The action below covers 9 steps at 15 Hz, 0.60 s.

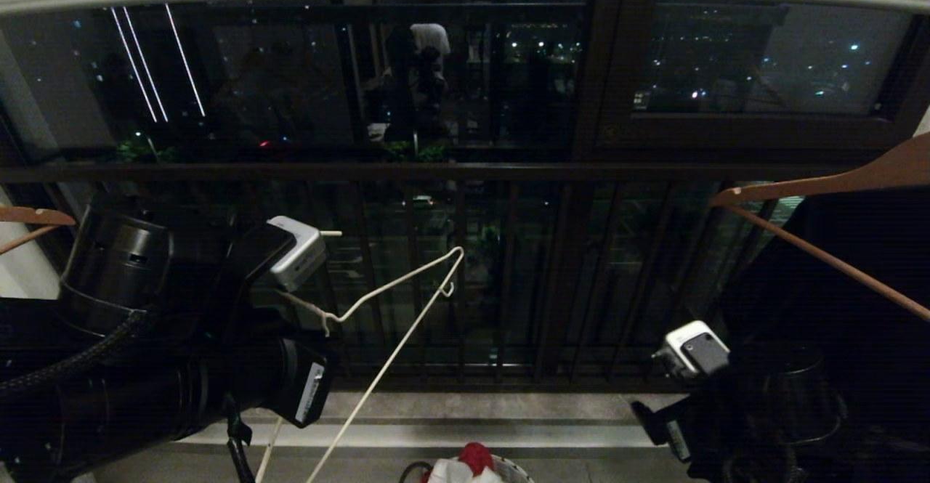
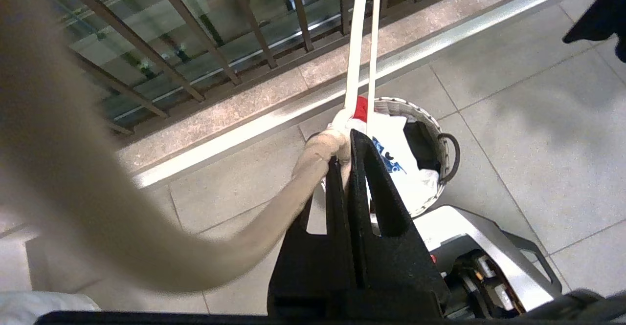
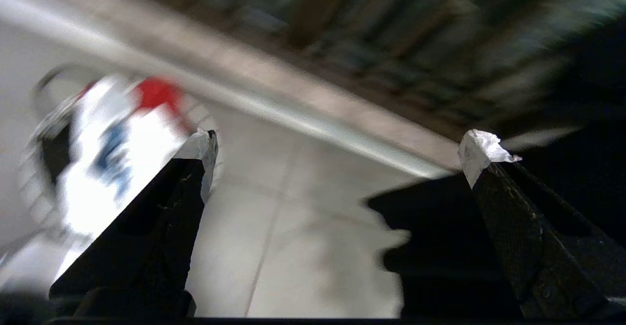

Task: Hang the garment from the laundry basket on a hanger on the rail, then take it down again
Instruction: Hang the clothes rack on the clothesline

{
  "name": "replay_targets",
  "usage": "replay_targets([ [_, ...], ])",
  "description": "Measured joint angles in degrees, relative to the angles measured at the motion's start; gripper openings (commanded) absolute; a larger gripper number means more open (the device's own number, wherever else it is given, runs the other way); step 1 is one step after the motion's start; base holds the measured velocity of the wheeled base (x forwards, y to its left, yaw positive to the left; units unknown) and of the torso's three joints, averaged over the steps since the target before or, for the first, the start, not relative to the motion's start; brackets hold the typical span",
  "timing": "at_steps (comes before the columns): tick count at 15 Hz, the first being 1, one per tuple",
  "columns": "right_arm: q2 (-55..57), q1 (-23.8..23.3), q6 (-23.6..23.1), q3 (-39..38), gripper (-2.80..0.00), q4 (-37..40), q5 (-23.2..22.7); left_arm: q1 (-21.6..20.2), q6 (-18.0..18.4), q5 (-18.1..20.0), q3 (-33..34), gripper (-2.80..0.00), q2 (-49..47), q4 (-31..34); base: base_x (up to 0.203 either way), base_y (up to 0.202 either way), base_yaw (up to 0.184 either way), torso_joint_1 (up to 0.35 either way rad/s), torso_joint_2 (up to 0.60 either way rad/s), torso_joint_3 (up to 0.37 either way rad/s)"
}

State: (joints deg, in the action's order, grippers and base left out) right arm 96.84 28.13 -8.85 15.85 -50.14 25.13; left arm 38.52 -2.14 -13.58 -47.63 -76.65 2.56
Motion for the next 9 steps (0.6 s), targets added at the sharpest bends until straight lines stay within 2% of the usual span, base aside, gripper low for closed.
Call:
replay_targets([
  [2, -7.66, -3.37, -1.33, 0.79, 0.0, 5.13, 1.12, 0.01, 1.99, 0.11, 0.14, -2.8, 0.17, 0.02, 0.0, 0.0, 0.0, 0.0, 0.0, 0.0],
  [4, -15.84, -5.77, -2.0, 4.09, 0.0, 14.82, 1.58, 0.37, 2.58, 0.24, 0.41, -2.8, -0.42, 0.07, 0.0, 0.0, 0.0, 0.0, 0.0, 0.0],
  [5, -20.12, -6.52, -2.19, 6.2, -2.8, 21.48, 1.69, 0.83, 2.58, 0.22, 0.5, -2.8, -0.71, 0.13, 0.0, 0.0, 0.0, 0.0, 0.0, 0.0],
  [9, -33.03, -7.79, -2.32, 10.53, -2.8, 42.21, 1.96, 1.35, 2.61, 0.24, 0.59, -2.8, -0.86, 0.35, 0.0, 0.0, 0.0, 0.0, 0.0, 0.0],
])
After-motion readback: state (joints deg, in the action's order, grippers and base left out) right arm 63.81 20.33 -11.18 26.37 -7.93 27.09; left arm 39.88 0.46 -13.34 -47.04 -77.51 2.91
